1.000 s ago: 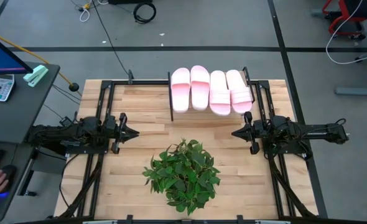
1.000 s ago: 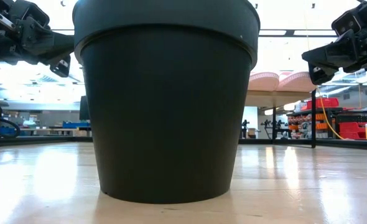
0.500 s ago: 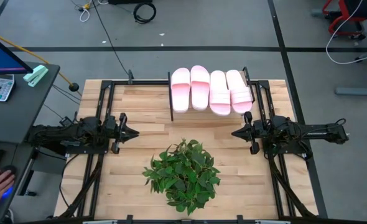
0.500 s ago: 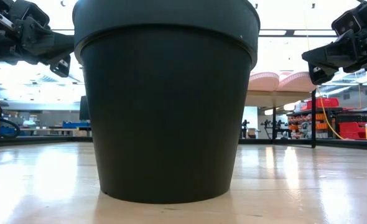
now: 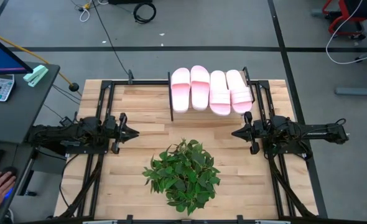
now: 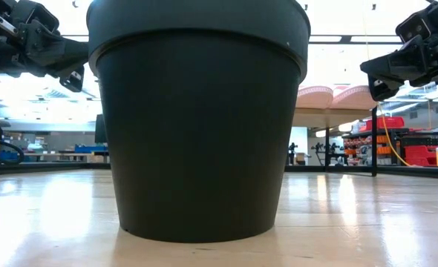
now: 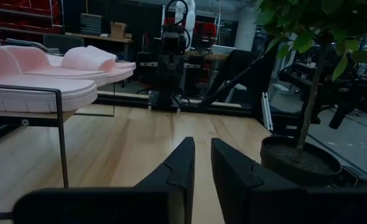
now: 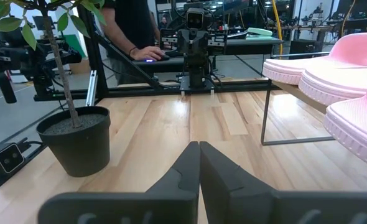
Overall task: Pick and place slides into the shelf
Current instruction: Return to Home Position
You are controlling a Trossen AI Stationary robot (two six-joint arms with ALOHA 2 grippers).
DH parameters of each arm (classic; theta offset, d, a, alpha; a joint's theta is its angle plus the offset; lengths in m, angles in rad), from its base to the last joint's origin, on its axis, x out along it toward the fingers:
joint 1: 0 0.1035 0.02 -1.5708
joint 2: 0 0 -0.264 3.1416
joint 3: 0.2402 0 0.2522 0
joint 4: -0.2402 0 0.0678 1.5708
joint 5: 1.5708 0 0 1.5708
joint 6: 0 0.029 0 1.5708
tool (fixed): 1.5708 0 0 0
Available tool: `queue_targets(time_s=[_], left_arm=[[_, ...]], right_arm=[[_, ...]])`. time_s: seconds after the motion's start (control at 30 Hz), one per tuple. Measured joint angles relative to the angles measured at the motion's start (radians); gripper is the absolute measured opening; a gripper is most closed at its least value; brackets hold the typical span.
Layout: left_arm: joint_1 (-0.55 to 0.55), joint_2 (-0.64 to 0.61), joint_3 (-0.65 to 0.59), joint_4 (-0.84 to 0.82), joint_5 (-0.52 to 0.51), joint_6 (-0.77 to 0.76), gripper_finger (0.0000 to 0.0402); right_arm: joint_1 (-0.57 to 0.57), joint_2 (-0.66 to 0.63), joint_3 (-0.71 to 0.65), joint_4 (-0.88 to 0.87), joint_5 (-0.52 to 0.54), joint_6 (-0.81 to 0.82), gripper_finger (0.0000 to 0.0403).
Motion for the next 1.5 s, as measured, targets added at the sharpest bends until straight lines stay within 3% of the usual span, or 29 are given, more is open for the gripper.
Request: queue_targets(time_s=[1.5], left_arm=[[0.000, 0.000, 0.000, 0.000, 0.000, 0.000, 0.0060]], right_arm=[[0.000, 0.000, 0.000, 0.000, 0.000, 0.000, 0.0014]])
